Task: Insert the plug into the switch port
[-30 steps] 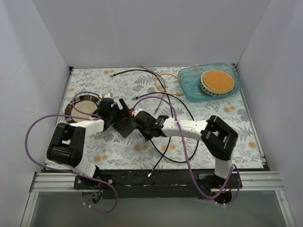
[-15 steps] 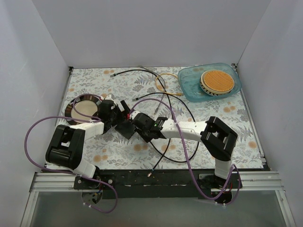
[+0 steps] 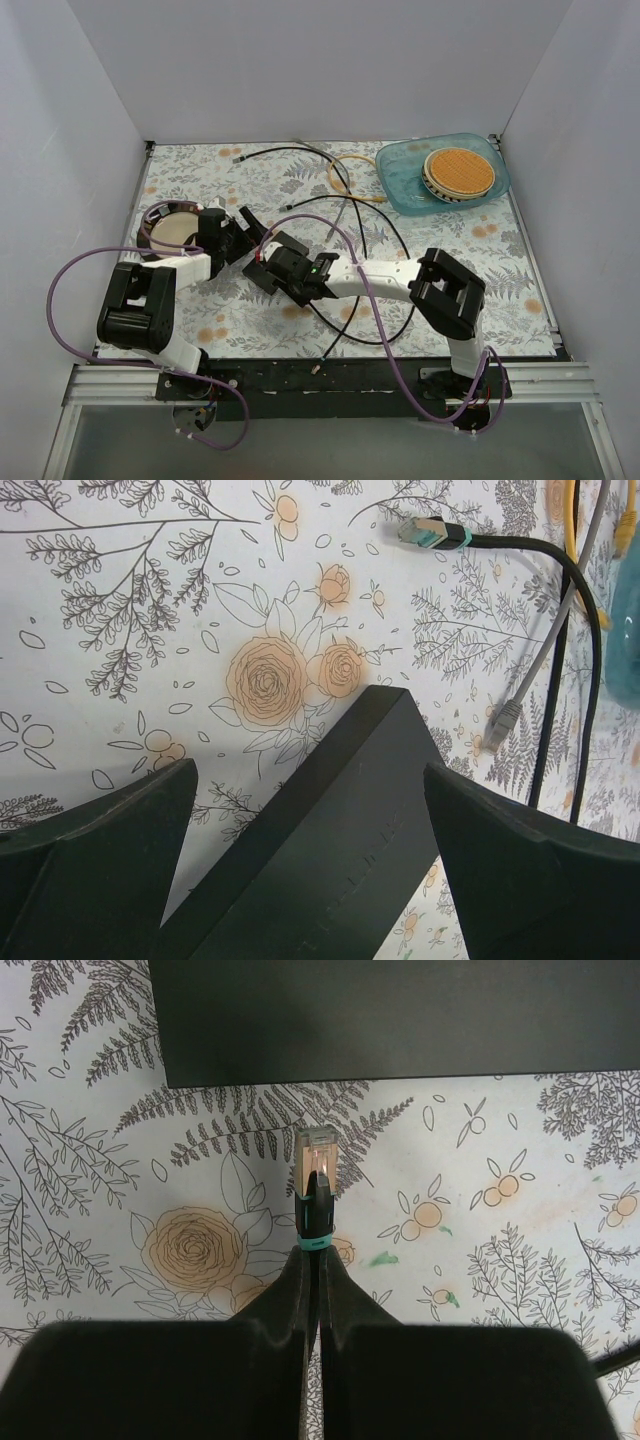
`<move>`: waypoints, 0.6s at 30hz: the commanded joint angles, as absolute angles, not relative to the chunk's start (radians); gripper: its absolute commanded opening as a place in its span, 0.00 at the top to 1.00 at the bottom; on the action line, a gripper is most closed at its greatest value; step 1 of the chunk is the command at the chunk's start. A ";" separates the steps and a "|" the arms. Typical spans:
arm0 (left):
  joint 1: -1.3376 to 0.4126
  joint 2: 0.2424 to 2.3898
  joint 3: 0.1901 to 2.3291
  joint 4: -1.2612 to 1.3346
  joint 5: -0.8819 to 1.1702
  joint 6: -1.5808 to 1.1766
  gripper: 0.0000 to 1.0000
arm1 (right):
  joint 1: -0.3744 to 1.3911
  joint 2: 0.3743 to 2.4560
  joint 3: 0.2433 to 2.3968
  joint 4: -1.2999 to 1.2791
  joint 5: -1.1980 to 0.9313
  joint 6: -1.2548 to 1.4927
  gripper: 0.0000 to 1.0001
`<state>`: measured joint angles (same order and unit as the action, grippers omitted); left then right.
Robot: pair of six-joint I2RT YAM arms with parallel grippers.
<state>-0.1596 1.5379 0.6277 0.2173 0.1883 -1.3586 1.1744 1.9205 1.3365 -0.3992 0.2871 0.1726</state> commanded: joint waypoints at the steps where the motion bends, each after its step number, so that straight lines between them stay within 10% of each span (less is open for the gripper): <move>1: -0.135 1.537 0.611 0.215 0.215 -1.365 0.02 | 1.186 1.947 1.400 -0.425 0.313 0.155 0.99; 18: -0.115 1.551 0.604 0.227 0.238 -1.370 0.02 | 1.201 2.031 1.460 -0.468 0.350 0.158 0.99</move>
<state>-0.1249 1.5433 0.6212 0.2382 0.2264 -1.3701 1.1919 2.0113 1.4204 -0.4458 0.3191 0.1577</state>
